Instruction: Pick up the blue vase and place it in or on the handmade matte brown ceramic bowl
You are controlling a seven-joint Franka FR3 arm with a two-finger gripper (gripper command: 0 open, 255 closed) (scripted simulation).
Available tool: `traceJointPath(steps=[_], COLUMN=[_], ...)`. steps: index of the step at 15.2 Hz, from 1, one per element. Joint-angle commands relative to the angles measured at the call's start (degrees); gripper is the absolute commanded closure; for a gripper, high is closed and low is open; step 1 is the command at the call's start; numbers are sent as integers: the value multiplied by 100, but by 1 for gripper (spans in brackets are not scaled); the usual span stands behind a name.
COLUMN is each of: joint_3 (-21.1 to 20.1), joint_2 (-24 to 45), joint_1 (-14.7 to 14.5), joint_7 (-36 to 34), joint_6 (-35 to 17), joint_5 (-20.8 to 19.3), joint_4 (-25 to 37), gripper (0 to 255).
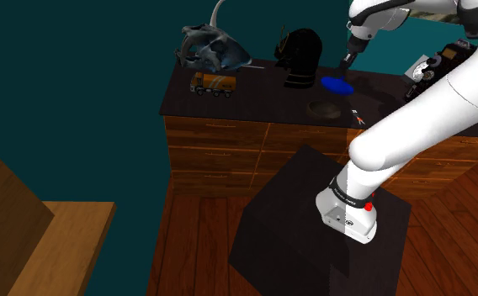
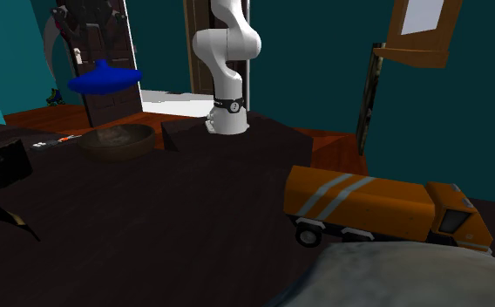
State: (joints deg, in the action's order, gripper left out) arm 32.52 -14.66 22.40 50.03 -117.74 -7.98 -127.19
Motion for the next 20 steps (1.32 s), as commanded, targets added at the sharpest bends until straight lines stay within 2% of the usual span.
traceJointPath(steps=[1, 18, 20], joint_3=[21, 261, 261], joint_2=[47, 782, 781], joint_1=[-3, -65, -64], joint_7=[14, 326, 326], joint_6=[-144, -1595, -1595], joint_5=[14, 379, 378], joint_4=[-99, -900, -900], gripper=[255, 255, 255])
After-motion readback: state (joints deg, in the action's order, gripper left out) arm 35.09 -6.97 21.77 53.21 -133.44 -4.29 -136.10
